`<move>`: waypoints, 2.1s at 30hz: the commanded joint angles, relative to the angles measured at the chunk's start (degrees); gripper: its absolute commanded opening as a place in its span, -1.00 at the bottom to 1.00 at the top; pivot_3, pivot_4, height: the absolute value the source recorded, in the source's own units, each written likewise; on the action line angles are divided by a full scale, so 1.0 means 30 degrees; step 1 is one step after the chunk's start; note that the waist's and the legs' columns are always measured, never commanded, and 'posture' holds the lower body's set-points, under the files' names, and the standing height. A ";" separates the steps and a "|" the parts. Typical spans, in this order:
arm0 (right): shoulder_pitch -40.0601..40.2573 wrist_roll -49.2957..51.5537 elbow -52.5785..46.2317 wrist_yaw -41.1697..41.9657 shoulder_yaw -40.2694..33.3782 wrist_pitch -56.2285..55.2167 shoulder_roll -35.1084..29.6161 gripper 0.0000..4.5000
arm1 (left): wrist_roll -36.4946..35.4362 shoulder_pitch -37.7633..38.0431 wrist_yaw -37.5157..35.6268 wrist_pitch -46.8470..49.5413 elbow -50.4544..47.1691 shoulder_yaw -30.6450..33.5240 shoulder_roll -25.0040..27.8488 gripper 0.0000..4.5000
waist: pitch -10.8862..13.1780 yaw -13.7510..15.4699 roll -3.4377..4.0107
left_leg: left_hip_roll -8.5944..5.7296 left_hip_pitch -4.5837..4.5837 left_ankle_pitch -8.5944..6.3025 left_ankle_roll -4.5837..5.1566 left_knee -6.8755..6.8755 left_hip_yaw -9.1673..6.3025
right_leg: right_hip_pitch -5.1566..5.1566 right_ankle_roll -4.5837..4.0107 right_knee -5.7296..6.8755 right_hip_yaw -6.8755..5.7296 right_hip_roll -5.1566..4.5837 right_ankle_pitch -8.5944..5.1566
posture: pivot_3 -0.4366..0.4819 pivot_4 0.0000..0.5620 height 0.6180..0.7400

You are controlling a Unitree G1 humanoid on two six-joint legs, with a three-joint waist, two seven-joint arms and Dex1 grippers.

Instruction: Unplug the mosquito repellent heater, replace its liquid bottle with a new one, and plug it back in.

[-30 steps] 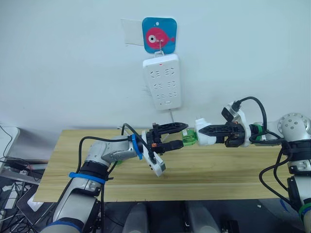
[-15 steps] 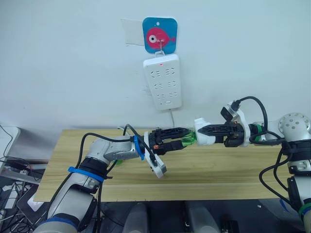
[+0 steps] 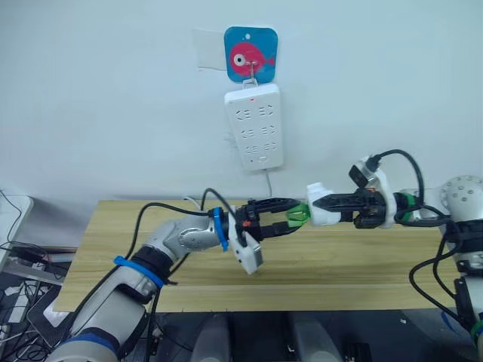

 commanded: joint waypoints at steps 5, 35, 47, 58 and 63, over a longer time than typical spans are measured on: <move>0.0578 -0.0878 -0.1500 0.1104 0.0767 0.0418 -0.0168 0.33 | -1.9869 -0.0332 -0.6298 1.9819 -0.7359 0.3049 -0.0055 0.01 | 0.0019 -0.0414 -0.0010 | 0.0032 0.0056 0.0004 0.0006 0.0025 -0.0023 | 0.0007 0.0008 0.0109 0.0005 0.0076 -0.0011 | -0.28 -0.24 1.00; 0.0855 -0.1204 -0.1230 0.1199 0.0679 0.0418 0.0622 0.33 | -3.8265 0.2368 0.5624 3.9829 -0.1728 1.0603 -0.2779 0.98 | 0.0036 -0.0924 -0.0017 | 0.0014 0.0097 0.0011 -0.0002 0.0052 -0.0144 | 0.0003 -0.0051 0.0192 0.0013 0.0258 -0.0040 | -0.29 -0.21 1.00; 0.0485 -0.1851 -0.0165 0.1322 0.0418 0.0418 0.0853 0.33 | -2.4121 0.3611 -0.5046 3.3673 -0.9917 1.1427 0.4021 0.98 | 0.0078 -0.0850 -0.0036 | 0.0013 0.0097 0.0015 -0.0010 0.0032 -0.0058 | -0.0005 -0.0066 0.0184 0.0003 0.0276 -0.0046 | -0.19 -0.22 1.00; -0.1176 -0.2113 0.1896 0.1358 0.0391 0.0418 0.1639 0.33 | -0.1681 0.5445 -1.0466 -0.2550 -0.5149 0.9128 0.1469 0.98 | 0.0095 0.0098 -0.0015 | 0.0038 0.0066 0.0007 -0.0025 -0.0031 0.0068 | -0.0017 -0.0108 0.0022 0.0047 0.0219 -0.0024 | -0.13 -0.23 1.00; -0.1542 -0.1178 0.1929 0.1179 0.0763 0.0418 0.1618 0.33 | 0.4660 0.2983 -0.7045 -1.0396 0.0154 1.1058 -0.1554 0.98 | 0.0103 0.0286 -0.0014 | 0.0015 0.0046 0.0007 -0.0016 0.0005 0.0070 | -0.0003 -0.0086 0.0042 0.0031 0.0118 -0.0006 | -0.16 -0.22 1.00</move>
